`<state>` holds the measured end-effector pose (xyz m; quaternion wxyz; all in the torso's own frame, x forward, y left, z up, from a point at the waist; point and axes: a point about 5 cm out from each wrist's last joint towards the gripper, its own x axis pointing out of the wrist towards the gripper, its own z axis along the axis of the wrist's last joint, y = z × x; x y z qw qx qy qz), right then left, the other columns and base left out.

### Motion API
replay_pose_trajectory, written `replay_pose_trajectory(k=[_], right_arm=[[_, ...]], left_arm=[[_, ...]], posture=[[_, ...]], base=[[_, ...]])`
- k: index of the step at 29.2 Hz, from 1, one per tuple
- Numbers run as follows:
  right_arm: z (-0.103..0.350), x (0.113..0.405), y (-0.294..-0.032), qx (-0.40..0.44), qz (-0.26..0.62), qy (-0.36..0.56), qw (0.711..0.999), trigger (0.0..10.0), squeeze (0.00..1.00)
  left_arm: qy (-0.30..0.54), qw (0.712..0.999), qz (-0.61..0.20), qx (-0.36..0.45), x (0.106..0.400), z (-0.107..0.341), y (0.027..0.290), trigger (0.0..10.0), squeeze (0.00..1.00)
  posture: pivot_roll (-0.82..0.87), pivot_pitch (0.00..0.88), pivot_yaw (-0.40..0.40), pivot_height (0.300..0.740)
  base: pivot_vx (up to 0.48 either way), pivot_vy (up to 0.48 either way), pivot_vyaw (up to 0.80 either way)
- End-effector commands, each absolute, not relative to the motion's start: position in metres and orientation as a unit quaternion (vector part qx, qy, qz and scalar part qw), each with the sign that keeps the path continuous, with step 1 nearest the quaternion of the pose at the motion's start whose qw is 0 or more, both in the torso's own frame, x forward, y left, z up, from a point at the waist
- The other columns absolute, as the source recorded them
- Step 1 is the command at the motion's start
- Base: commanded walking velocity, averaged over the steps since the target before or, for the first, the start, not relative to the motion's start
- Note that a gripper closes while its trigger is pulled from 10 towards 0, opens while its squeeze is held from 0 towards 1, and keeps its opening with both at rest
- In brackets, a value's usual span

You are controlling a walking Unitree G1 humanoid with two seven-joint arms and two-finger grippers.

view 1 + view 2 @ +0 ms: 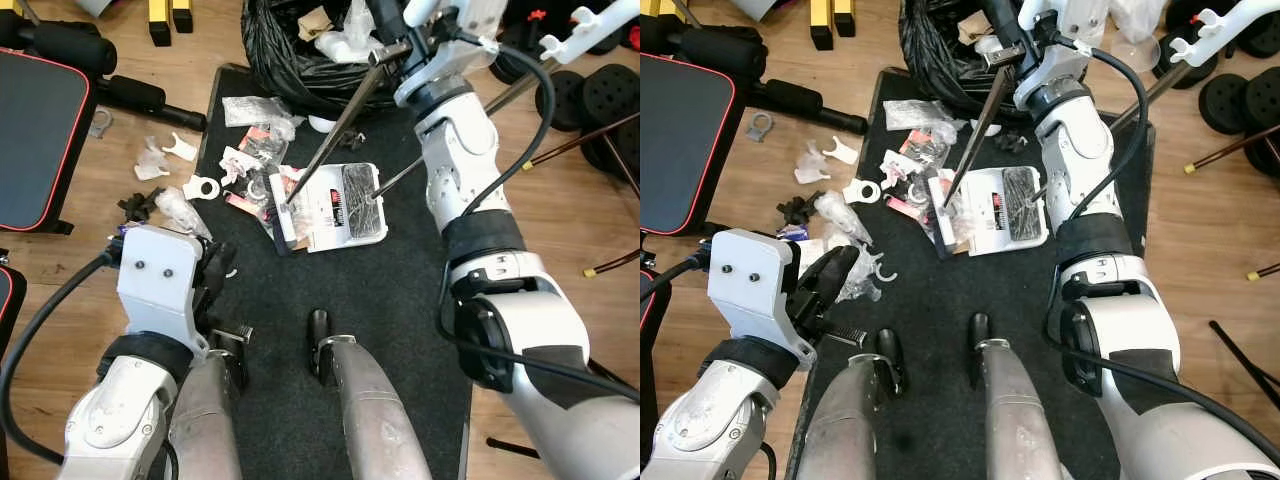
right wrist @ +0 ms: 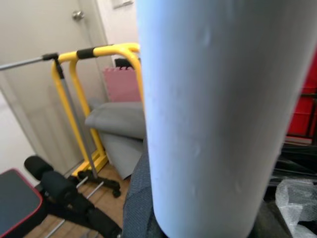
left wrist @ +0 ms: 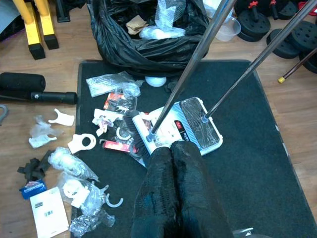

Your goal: Sweep floor

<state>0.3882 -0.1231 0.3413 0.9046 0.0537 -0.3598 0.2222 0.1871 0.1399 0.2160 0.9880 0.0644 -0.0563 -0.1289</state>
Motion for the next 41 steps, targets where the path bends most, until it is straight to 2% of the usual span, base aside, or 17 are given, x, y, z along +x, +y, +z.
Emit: replay_pose_trajectory(k=[1, 14, 27, 29, 33, 34, 35, 38, 41], right_arm=[[0.353, 0.383, -0.128, 0.065, 0.217, -0.391, 0.892, 10.0, 0.00], [0.349, 0.385, -0.130, 0.035, 0.196, -0.372, 0.907, 10.0, 0.00], [0.375, 0.380, -0.138, 0.007, 0.154, -0.391, 0.907, 10.0, 0.00], [0.384, 0.377, -0.140, 0.033, 0.149, -0.408, 0.900, 10.0, 0.00], [0.405, 0.364, -0.139, 0.130, 0.177, -0.456, 0.863, 10.0, 0.00], [0.405, 0.364, -0.139, 0.130, 0.177, -0.456, 0.863, 10.0, 0.00], [0.409, 0.361, -0.136, 0.185, 0.203, -0.462, 0.843, 10.0, 0.00], [0.407, 0.361, -0.132, 0.205, 0.214, -0.456, 0.840, 10.0, 0.00], [0.384, 0.371, -0.121, 0.197, 0.214, -0.421, 0.859, 10.0, 0.00]], left_arm=[[-0.041, 0.993, -0.094, 0.060, 0.187, 0.209, 0.142, 10.0, 0.00], [-0.041, 0.993, -0.094, 0.060, 0.188, 0.209, 0.142, 10.0, 0.00], [-0.043, 0.993, -0.093, 0.060, 0.189, 0.208, 0.141, 10.0, 0.00], [-0.043, 0.993, -0.093, 0.059, 0.189, 0.208, 0.141, 10.0, 0.00], [-0.043, 0.993, -0.094, 0.059, 0.189, 0.208, 0.141, 10.0, 0.00], [-0.043, 0.993, -0.094, 0.059, 0.189, 0.208, 0.141, 10.0, 0.00], [-0.043, 0.993, -0.094, 0.058, 0.190, 0.208, 0.141, 10.0, 0.00], [-0.043, 0.993, -0.094, 0.058, 0.190, 0.208, 0.141, 10.0, 0.00], [-0.044, 0.993, -0.094, 0.058, 0.189, 0.208, 0.140, 10.0, 0.00]], posture=[[-0.04, 0.578, -0.172, 0.740], [-0.05, 0.574, -0.176, 0.740], [-0.06, 0.572, -0.180, 0.740], [-0.06, 0.573, -0.180, 0.740], [-0.06, 0.573, -0.180, 0.740], [-0.06, 0.573, -0.180, 0.740], [-0.06, 0.573, -0.180, 0.740], [-0.06, 0.573, -0.180, 0.740], [-0.06, 0.576, -0.182, 0.740]], base=[[0.000, 0.000, 0.00], [0.000, 0.000, 0.00], [0.000, 0.000, 0.00], [0.000, 0.000, 0.00], [0.000, 0.000, 0.00], [0.000, 0.000, 0.00], [0.000, 0.000, 0.00], [0.000, 0.000, 0.00], [0.000, 0.000, 0.00]])
